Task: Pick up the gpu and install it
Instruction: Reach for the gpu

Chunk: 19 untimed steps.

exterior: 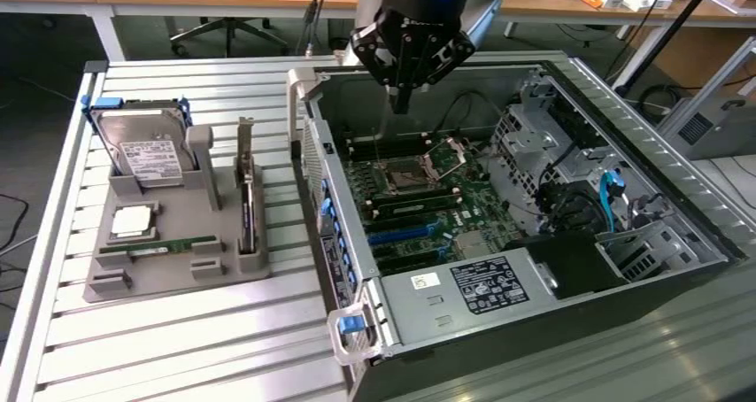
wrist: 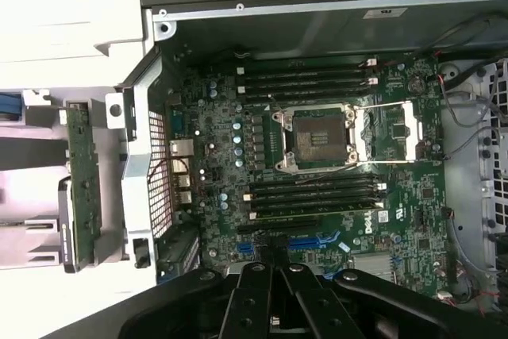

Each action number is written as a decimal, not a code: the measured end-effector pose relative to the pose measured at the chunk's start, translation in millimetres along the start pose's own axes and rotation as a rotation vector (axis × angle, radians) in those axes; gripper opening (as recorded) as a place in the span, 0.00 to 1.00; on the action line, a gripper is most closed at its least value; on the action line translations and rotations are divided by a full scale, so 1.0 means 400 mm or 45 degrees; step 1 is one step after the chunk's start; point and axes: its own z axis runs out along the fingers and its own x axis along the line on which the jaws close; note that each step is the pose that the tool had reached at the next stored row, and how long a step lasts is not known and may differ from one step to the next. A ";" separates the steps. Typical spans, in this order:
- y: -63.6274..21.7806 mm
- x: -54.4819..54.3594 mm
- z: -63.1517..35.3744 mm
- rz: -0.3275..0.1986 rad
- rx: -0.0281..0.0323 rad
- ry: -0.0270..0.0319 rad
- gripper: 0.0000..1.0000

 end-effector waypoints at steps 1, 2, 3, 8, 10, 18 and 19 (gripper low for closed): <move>0.000 0.002 0.000 0.000 0.0000 -0.0001 0.11; 0.000 0.005 0.000 0.000 0.0000 0.0000 0.11; 0.000 0.007 0.000 0.000 0.0000 0.0000 0.11; -0.001 0.018 0.000 0.000 0.0000 -0.0001 0.11; -0.002 0.024 -0.001 0.000 0.0001 0.0000 0.11; -0.003 0.036 -0.001 0.000 0.0000 0.0000 0.11; -0.003 0.038 -0.001 0.000 0.0000 0.0000 0.11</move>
